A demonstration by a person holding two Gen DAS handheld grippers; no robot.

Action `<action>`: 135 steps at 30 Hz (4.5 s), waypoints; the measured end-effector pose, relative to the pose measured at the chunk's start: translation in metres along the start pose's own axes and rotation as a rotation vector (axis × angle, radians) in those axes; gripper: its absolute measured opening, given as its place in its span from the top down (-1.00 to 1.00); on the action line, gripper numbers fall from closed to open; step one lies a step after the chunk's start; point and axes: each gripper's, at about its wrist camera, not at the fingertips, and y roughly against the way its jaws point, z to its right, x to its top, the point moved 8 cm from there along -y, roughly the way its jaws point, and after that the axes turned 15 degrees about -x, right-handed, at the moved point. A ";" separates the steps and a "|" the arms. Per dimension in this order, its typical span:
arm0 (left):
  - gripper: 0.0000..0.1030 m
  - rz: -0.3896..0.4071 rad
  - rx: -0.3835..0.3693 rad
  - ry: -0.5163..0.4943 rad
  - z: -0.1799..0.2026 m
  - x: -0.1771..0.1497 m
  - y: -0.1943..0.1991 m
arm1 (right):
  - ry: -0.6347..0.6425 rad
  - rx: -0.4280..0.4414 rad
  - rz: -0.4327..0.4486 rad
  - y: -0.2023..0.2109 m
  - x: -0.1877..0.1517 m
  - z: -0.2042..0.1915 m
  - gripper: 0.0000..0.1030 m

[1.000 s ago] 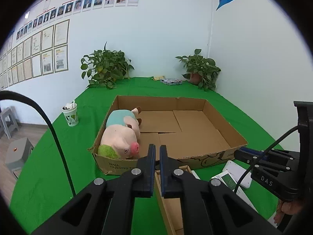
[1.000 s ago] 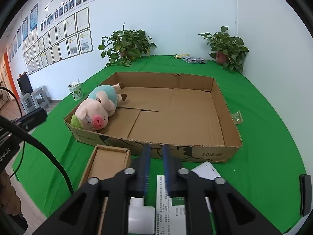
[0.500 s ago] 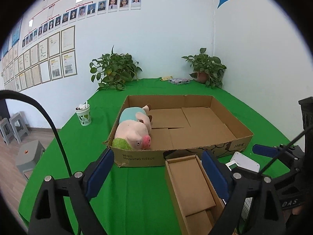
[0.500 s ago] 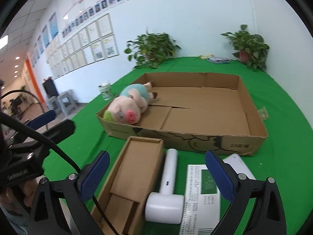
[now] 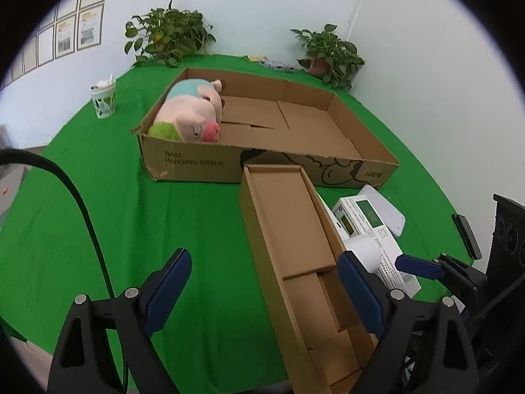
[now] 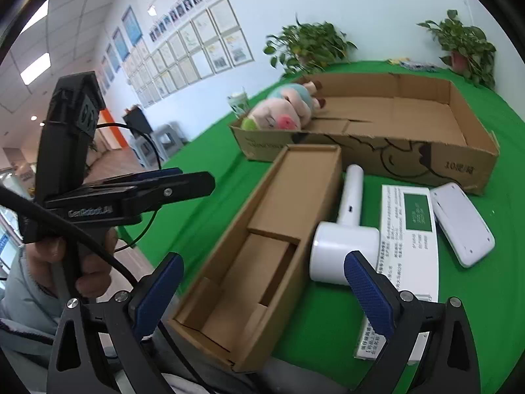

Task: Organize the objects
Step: 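Grasp the narrow cardboard tray by its wall with the right gripper, then carry the cardboard tray with the right gripper into the large box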

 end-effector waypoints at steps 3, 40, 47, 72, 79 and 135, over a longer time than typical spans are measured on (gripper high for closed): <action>-0.70 -0.032 -0.061 0.014 0.004 -0.005 -0.010 | -0.001 -0.037 -0.036 -0.011 0.001 0.005 -0.60; 0.60 -0.189 -0.058 0.064 0.004 -0.059 -0.031 | 0.017 -0.238 -0.163 -0.037 -0.011 -0.012 0.71; 0.64 -0.048 -0.024 -0.020 0.022 -0.016 -0.005 | -0.006 -0.278 -0.006 -0.007 0.026 -0.015 0.75; 0.75 0.198 0.035 -0.265 0.057 0.182 0.006 | -0.091 -0.368 0.325 0.047 0.221 0.028 0.75; 0.76 0.220 0.066 -0.277 0.045 0.218 -0.001 | -0.077 -0.341 0.327 0.027 0.274 0.037 0.74; 0.66 -0.114 0.138 -0.010 -0.094 0.154 -0.072 | -0.084 -0.333 -0.234 -0.294 0.255 0.079 0.79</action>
